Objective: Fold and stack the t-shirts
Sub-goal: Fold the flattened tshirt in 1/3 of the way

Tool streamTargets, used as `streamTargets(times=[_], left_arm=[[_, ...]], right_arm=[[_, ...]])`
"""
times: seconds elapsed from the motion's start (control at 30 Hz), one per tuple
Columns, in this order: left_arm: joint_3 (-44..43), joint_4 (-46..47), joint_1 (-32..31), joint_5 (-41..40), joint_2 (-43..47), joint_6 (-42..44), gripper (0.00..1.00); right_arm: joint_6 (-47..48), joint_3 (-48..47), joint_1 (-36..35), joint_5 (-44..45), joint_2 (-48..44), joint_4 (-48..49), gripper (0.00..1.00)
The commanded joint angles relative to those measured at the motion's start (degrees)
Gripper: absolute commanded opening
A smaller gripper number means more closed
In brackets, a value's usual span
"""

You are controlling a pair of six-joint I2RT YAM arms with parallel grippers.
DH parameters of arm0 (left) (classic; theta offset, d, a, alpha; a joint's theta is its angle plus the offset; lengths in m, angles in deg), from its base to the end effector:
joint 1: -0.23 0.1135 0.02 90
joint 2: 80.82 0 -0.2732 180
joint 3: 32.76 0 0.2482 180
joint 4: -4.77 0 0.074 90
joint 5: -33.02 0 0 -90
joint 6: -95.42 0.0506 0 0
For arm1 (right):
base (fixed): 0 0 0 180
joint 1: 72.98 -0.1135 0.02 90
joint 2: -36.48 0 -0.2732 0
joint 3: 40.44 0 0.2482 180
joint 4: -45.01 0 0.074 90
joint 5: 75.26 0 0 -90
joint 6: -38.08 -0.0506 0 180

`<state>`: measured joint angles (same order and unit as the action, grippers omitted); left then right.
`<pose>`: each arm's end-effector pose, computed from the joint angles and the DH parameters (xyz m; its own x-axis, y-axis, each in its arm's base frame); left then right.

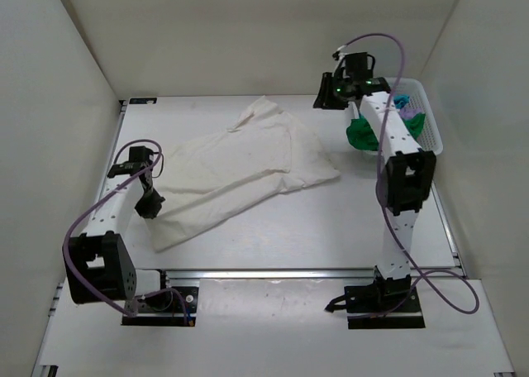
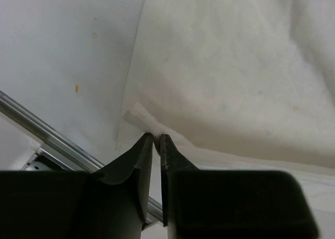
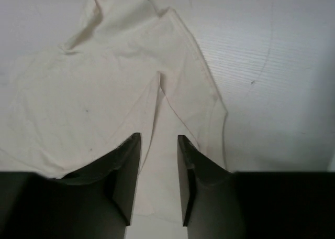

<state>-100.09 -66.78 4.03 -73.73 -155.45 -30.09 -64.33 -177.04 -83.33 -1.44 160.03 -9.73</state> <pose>0.2160 0.0290 0.2252 -0.7277 -0.6058 -0.3217 -0.6656 0.7370 0.1178 0.4936 0.1045 0.3157 -0.7201 0.0783 -0.6895 -0.2278 0.9119 0.3415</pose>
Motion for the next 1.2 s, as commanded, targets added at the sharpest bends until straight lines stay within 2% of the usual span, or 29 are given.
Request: streamTargets(times=[0.0, 0.03, 0.1, 0.13, 0.2, 0.27, 0.37, 0.5, 0.6, 0.67, 0.8, 1.0, 1.07, 1.17], left_arm=[[-4.92, 3.5, 1.92, -1.52, -3.05, -0.97, 0.26], [-5.28, 3.77, 2.18, -2.92, -4.63, -0.53, 0.29], [-6.59, 4.38, 3.84, -3.11, -6.22, 0.26, 0.53], [-7.82, 4.82, 4.46, -2.59, -6.75, 0.44, 0.64], [-9.49, 4.56, 4.3, -3.8, -7.63, 0.87, 0.69], [-10.2, 3.95, 4.21, -3.21, -8.42, 1.22, 0.7], [-8.54, 5.26, 3.15, 0.74, -7.38, -0.09, 0.62], [-2.93, 7.81, 0.0, 7.93, -3.61, -2.55, 0.58], [1.48, 8.16, -2.64, 12.52, 0.96, -4.39, 0.57], [3.24, 7.55, -6.85, 13.32, 3.16, -4.57, 0.57], [6.39, 6.32, -10.56, 15.24, 5.19, -5.0, 0.59], [13.87, 12.55, -11.79, 22.9, 6.52, -10.1, 0.6], [13.62, 12.21, -11.96, 20.45, 6.69, -10.11, 0.6], [11.08, 11.51, -13.46, 17.2, 7.04, -9.49, 0.61]], right_arm=[[1.5, 6.29, 2.61, -2.45, -12.95, 0.59, 0.28], [2.29, 10.76, 3.31, -2.71, -15.68, -0.2, 0.24], [2.82, 19.19, 4.1, -1.92, -20.5, -0.12, 0.02], [2.74, 25.51, 4.98, -2.62, -24.98, 1.71, 0.0], [1.43, 35.88, 6.91, -5.33, -31.31, 6.99, 0.0], [0.19, 42.43, 8.85, -5.96, -36.17, 10.42, 0.0], [0.28, 53.47, 7.1, -1.58, -39.68, 13.31, 0.05], [-5.94, 64.93, 7.27, -4.9, -40.93, 25.42, 0.28], [-11.75, 70.47, 8.32, -5.35, -39.18, 32.64, 0.34], [-14.12, 71.89, 8.41, -2.9, -38.21, 35.99, 0.39], [-22.9, 76.36, 10.26, -2.45, -35.75, 42.14, 0.41], [-33.45, 79.53, 11.15, -0.18, -30.04, 50.94, 0.42], [-35.93, 81.2, 10.62, 0.36, -29.59, 55.67, 0.42], [-39.27, 81.74, 9.22, 2.81, -27.84, 57.36, 0.42]])
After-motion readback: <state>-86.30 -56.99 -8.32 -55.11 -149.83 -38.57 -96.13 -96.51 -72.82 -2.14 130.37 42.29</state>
